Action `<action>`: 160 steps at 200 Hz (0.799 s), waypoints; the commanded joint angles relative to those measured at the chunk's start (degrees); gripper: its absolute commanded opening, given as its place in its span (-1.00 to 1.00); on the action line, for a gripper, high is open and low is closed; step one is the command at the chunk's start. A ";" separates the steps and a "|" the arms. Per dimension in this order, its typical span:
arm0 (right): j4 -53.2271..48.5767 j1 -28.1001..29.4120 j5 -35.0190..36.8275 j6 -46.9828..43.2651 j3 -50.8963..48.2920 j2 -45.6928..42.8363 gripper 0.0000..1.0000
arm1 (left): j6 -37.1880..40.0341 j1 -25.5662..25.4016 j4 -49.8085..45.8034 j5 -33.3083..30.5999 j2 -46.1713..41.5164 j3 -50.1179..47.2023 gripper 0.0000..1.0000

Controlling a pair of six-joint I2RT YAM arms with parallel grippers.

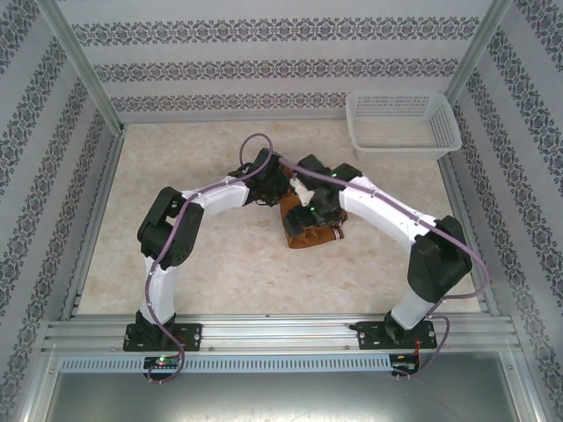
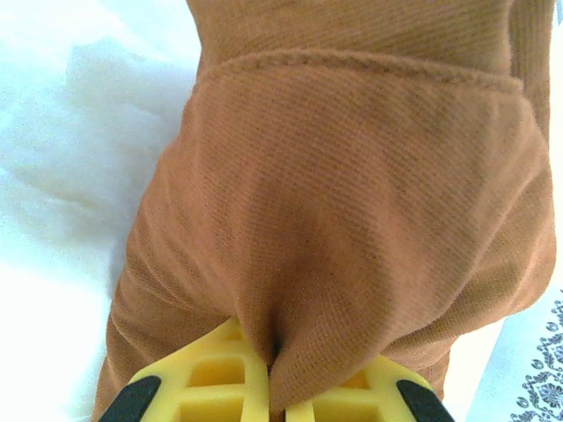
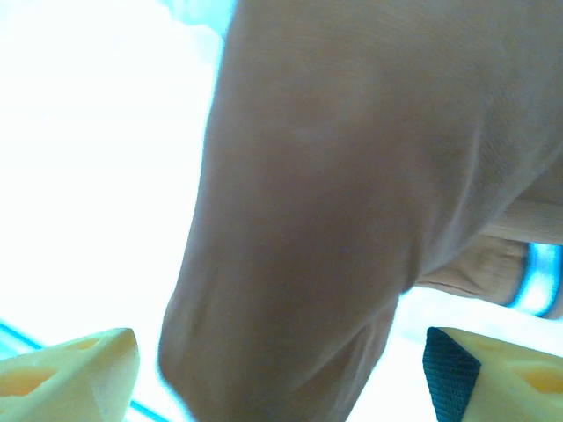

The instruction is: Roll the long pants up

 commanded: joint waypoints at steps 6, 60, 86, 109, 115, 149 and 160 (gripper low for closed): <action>-9.27 11.89 31.24 5.66 5.69 -0.06 0.74 | -0.73 -0.18 -7.11 -0.08 3.29 0.04 -1.00; -19.76 23.49 53.71 12.96 15.79 18.04 0.95 | -1.78 -0.08 -6.97 1.89 3.91 0.32 -1.00; -20.01 22.57 57.65 11.35 17.27 25.49 0.95 | -2.25 -0.08 -6.34 2.92 3.85 0.06 -1.00; -18.84 21.23 60.46 10.11 16.06 27.77 0.95 | -2.43 -0.07 -6.02 3.20 3.10 -0.40 -1.00; -18.04 20.72 61.13 9.53 15.26 27.87 0.96 | -2.40 -0.12 -5.88 3.29 2.85 -0.55 -1.00; -12.04 15.95 66.37 4.73 8.45 29.29 0.91 | -3.41 -0.11 -4.00 4.69 0.75 -2.10 -1.00; -9.62 14.45 66.94 2.99 5.85 29.11 0.79 | -3.41 -0.02 -4.03 4.80 -0.26 -2.67 -1.00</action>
